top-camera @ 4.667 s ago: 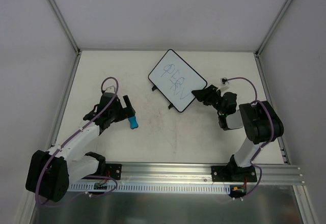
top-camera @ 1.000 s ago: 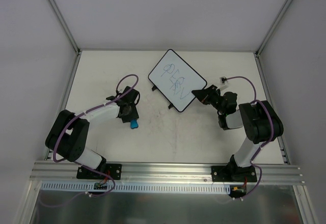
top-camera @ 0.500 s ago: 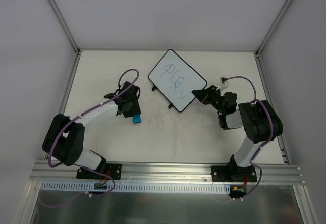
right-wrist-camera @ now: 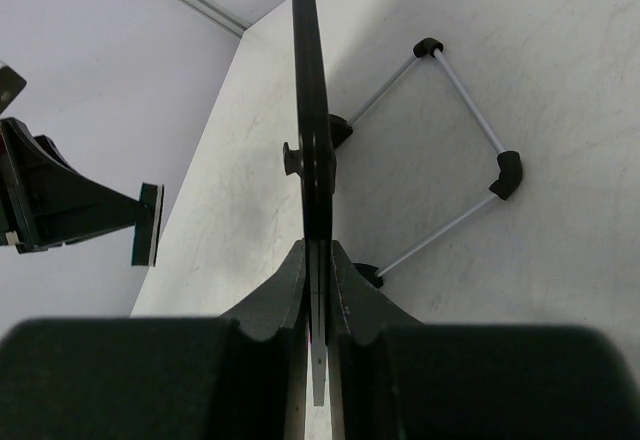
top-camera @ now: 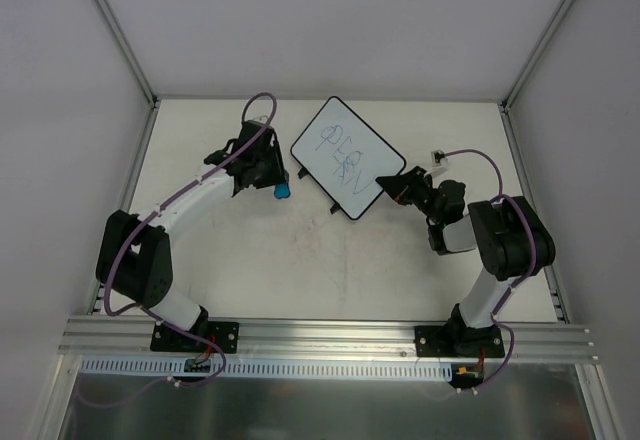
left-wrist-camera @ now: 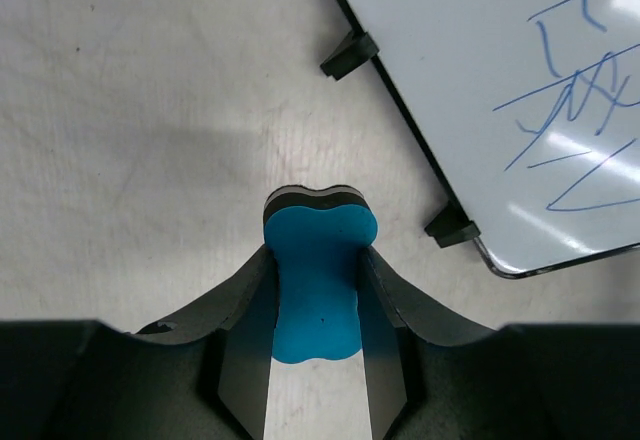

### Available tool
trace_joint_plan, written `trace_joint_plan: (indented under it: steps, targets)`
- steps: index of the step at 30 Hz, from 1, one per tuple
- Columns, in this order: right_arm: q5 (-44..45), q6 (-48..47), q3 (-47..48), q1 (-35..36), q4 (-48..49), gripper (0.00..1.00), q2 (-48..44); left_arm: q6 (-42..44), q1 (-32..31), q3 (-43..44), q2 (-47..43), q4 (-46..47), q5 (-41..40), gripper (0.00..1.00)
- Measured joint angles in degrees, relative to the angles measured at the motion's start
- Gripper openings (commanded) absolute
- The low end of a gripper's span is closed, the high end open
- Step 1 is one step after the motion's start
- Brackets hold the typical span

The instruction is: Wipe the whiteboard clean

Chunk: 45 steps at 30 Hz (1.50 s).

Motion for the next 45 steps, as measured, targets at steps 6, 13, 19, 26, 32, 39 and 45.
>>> trace_joint_plan:
  steps: [6, 13, 19, 26, 32, 39, 45]
  targets:
    - [-0.04, 0.00, 0.00, 0.00, 0.22, 0.00, 0.22, 2.36, 4.61, 4.83, 3.10, 3.61, 6.16, 0.00]
    - [-0.04, -0.02, 0.00, 0.02, 0.24, 0.00, 0.22, 4.79, 6.97, 11.08, 8.68, 9.73, 13.09, 0.00]
    - [-0.13, -0.02, 0.02, 0.02, 0.33, 0.00, 0.37, 6.40, 7.32, 12.57, 13.73, 16.98, 17.86, 0.00]
    - [-0.22, -0.04, 0.22, 0.13, 0.31, 0.00, 0.44, 7.06, 7.32, 16.13, 19.30, 24.83, 21.14, 0.00]
    - [-0.22, -0.11, 0.55, 0.31, 0.31, 0.00, 0.72, 7.23, 7.32, 19.74, 23.93, 31.10, 22.45, 0.00]
    - [-0.17, -0.33, 0.63, 0.55, 0.31, 0.00, 0.76, 9.66, 7.28, 25.18, 28.57, 34.25, 21.90, 0.00]
    - [-0.17, -0.39, 0.66, 0.61, 0.33, 0.00, 0.76, 11.13, 7.17, 29.16, 32.28, 34.51, 22.01, 0.00]
